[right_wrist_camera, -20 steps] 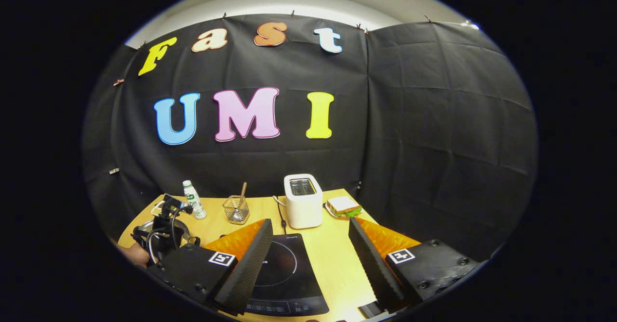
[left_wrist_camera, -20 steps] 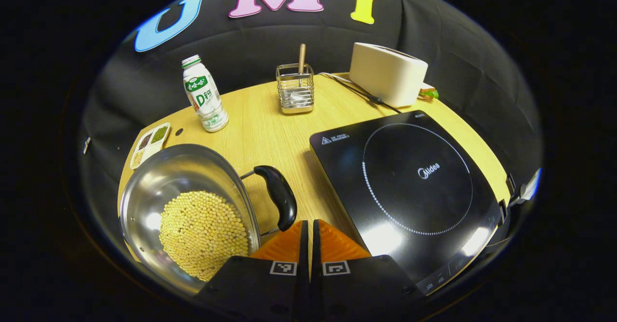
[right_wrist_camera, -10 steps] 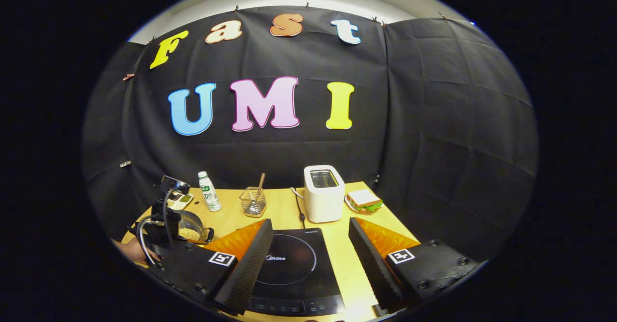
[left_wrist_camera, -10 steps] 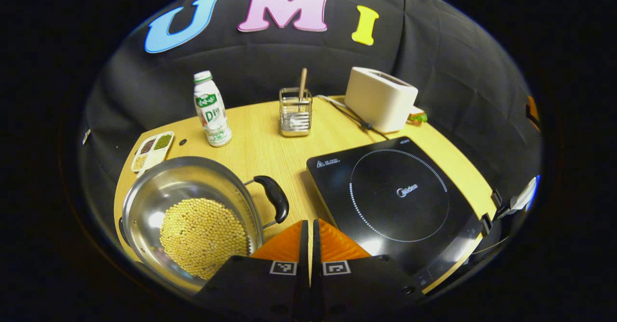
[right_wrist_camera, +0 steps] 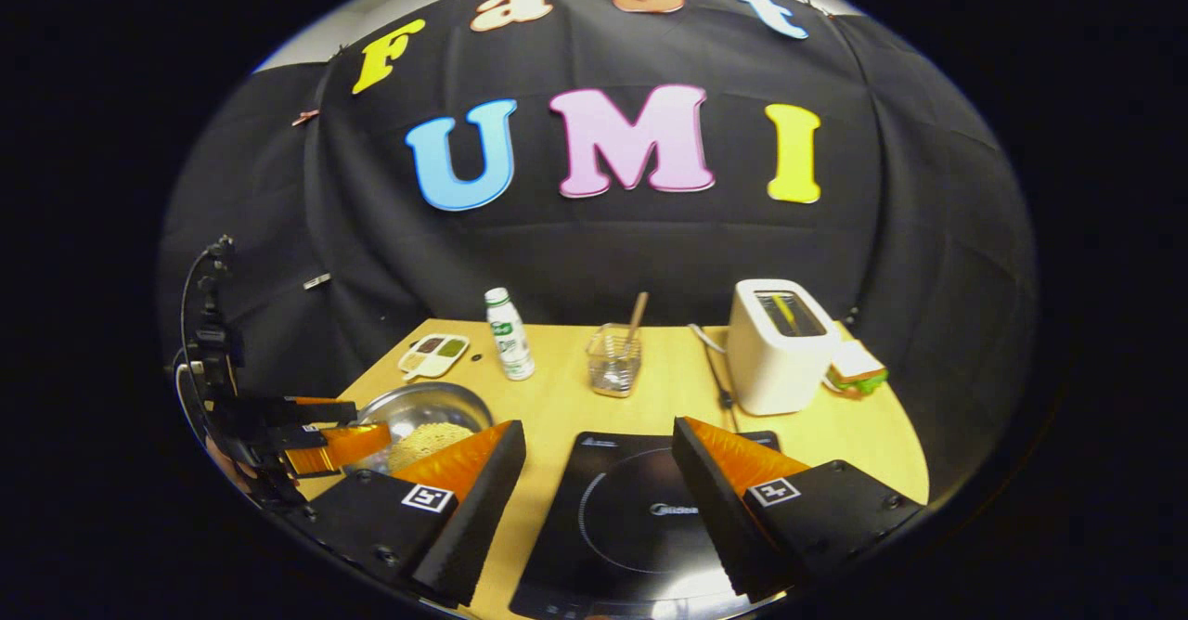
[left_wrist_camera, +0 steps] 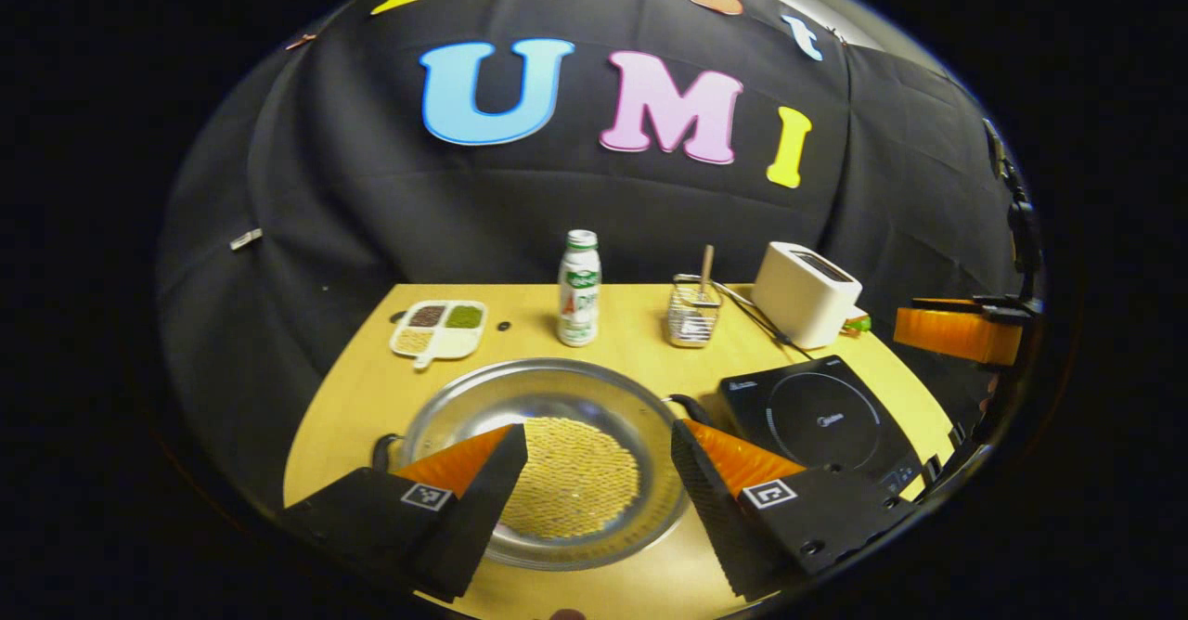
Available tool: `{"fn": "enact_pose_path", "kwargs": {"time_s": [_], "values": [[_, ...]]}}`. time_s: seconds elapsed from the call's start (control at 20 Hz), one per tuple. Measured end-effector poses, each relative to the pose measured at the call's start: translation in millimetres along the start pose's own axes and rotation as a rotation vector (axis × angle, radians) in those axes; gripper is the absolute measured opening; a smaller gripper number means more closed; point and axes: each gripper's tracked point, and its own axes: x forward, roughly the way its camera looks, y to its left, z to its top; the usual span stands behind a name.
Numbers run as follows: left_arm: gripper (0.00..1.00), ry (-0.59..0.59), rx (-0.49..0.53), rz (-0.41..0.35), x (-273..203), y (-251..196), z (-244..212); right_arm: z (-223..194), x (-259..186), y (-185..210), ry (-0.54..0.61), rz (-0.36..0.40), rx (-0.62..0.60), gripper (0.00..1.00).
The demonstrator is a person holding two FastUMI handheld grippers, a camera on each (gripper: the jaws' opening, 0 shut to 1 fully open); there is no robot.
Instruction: First push the handle of the pot to place it horizontally, then grasp the pot with both hands and set it on the induction cooktop.
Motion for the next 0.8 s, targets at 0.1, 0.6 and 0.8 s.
{"fn": "enact_pose_path", "kwargs": {"time_s": [0.1, 0.6, 0.8], "values": [[1.0, 0.004, 0.002, 0.057, -5, 44, -6, -10, 28, 26, 0.048, 0.051, 0.012, 0.99], [0.96, 0.101, -0.084, 0.091, 35, 155, -64, -93, 135, 79, 0.308, 0.108, 0.067, 0.99], [0.96, 0.14, -0.13, 0.036, 58, 156, -84, -120, 156, 84, 0.365, 0.096, 0.096, 1.0]]}}
